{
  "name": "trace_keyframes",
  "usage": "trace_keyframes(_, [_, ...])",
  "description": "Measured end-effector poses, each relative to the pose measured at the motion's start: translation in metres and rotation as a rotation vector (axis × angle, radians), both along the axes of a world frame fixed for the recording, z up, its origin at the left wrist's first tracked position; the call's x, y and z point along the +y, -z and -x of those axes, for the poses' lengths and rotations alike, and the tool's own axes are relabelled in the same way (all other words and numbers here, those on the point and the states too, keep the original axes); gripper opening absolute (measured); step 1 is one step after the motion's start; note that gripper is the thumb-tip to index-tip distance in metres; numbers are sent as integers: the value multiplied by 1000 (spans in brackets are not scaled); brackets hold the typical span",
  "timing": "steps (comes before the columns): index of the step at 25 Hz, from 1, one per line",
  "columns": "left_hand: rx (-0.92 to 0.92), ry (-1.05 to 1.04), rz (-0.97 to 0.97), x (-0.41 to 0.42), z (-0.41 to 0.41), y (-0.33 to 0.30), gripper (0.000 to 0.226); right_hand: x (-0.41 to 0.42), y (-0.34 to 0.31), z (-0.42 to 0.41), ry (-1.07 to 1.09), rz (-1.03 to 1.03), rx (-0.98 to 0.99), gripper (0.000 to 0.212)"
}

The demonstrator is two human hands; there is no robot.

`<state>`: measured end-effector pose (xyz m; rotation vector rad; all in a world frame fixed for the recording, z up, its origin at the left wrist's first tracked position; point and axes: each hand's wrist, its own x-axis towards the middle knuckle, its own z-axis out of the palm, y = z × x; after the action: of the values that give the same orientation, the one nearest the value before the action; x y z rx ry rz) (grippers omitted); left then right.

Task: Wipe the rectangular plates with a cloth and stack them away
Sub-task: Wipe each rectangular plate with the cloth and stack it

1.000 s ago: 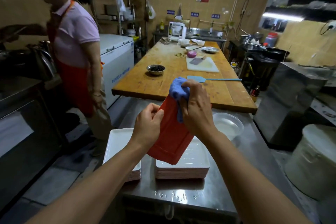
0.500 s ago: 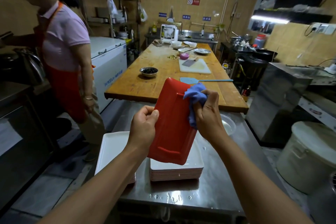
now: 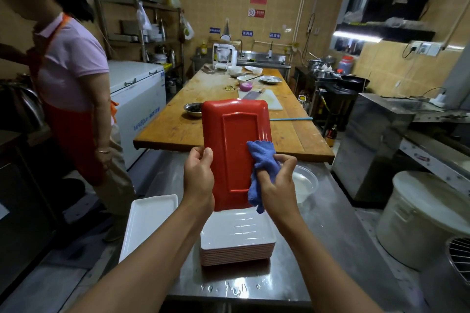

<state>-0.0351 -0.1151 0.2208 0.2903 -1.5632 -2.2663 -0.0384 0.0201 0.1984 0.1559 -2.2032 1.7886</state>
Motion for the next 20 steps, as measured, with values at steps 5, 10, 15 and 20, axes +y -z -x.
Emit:
trace_keyframes(5, [-111,300,-49,-16,0,11,19,15,-7,14,85,-98,8,41])
trace_keyframes(10, [-56,192,370,-48,13,-22,78,29,-15,23,-6,-238,46,43])
trace_keyframes(15, [-20,270,1012,-64,35,-60,82,36,-27,27,-184,-287,75,45])
trace_keyframes(20, [-41,549,675,-66,31,-59,41,44,-41,25,-222,-390,118,43])
